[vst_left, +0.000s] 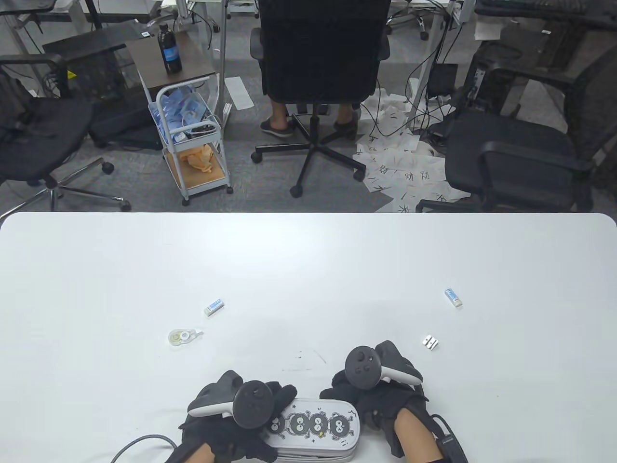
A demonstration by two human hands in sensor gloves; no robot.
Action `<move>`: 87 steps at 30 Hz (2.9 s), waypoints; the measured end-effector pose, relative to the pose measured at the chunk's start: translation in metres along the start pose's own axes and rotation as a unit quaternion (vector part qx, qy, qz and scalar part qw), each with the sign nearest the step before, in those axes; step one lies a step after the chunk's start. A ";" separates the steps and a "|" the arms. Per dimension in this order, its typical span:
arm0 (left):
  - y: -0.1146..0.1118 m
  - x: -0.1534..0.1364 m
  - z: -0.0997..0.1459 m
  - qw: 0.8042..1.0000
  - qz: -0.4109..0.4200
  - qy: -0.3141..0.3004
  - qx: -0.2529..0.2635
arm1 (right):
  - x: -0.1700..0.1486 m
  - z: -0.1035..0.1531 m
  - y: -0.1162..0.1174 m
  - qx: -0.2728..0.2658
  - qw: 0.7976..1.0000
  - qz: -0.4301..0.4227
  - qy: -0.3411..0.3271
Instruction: Pack double-layer zippered pencil case
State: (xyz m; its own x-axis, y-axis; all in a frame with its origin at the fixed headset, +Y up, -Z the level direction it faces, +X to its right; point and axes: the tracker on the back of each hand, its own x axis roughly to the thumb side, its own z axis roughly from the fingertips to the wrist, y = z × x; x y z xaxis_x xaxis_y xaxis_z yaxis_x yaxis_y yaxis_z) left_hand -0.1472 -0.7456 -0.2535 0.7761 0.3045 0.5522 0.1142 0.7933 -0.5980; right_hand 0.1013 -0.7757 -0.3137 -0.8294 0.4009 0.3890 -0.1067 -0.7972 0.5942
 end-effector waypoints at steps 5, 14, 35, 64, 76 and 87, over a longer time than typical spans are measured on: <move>0.000 0.004 -0.001 0.999 -0.026 0.017 -0.009 | -0.004 0.000 0.002 -0.023 1.000 -0.009 0.001; -0.004 0.003 0.001 0.999 -0.031 0.019 0.000 | -0.004 0.002 0.003 -0.040 0.999 -0.001 -0.003; 0.034 -0.009 -0.029 0.984 -0.035 0.162 -0.064 | 0.029 0.022 -0.022 -0.220 0.972 0.075 0.026; 0.033 0.039 -0.052 0.916 -0.397 0.041 -0.031 | 0.051 0.001 0.008 -0.104 0.990 0.077 -0.063; 0.051 -0.008 -0.045 0.972 -0.214 0.095 0.009 | 0.022 0.015 -0.016 -0.174 0.973 0.147 0.026; 0.057 -0.017 -0.056 0.978 -0.102 0.174 -0.049 | 0.064 0.012 -0.008 -0.165 0.971 0.170 -0.033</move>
State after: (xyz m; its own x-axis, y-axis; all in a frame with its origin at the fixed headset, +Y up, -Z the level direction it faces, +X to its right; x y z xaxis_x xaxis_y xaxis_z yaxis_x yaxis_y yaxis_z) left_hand -0.1191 -0.7349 -0.3298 0.8928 -0.0659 0.4456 0.3346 0.7594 -0.5580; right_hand 0.0552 -0.7381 -0.2855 -0.8115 0.1088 0.5741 -0.0124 -0.9855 0.1693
